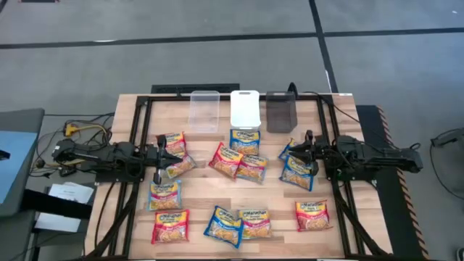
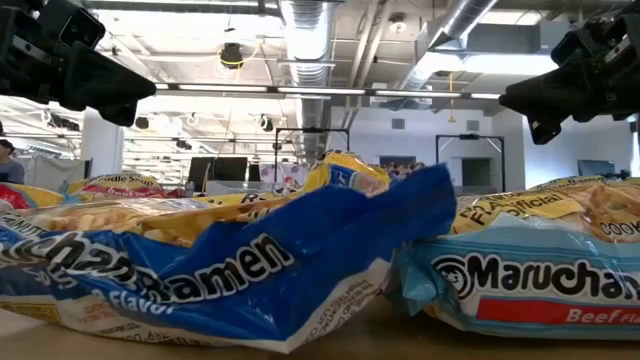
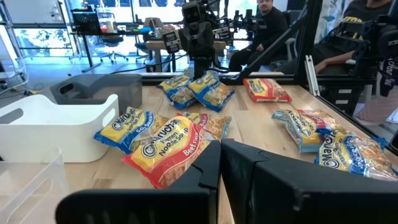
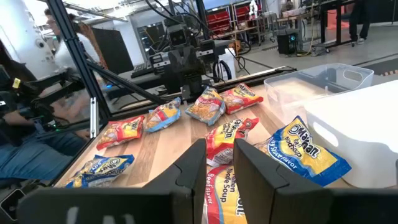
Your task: Sort Maruchan noodles
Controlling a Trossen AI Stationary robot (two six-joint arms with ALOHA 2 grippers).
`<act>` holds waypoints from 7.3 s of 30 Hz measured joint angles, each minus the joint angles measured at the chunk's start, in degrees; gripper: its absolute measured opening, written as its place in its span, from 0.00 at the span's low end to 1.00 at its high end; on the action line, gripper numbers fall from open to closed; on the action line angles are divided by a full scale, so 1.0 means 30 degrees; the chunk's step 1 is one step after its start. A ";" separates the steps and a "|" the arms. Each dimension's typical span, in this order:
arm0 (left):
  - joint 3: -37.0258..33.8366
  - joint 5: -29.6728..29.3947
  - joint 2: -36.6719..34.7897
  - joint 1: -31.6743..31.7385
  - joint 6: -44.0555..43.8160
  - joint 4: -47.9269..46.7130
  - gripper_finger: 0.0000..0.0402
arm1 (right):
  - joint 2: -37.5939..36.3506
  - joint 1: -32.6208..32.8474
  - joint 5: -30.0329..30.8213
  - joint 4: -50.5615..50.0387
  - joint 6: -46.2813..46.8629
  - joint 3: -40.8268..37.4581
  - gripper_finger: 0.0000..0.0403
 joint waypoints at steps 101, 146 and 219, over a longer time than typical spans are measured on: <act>0.0000 -0.0008 0.0002 0.0005 -0.0102 0.0012 0.00 | -0.0007 0.0003 0.0000 0.0003 0.0000 -0.0003 0.27; 0.0525 -0.0269 0.0002 0.0005 -0.2503 0.1390 0.00 | 0.0000 -0.0001 -0.0022 0.1834 0.1377 -0.0036 0.27; 0.0554 -0.5379 0.0001 0.0002 -0.1689 0.1108 0.00 | 1.3595 -0.0006 -0.2855 -1.5023 1.1344 1.0701 0.63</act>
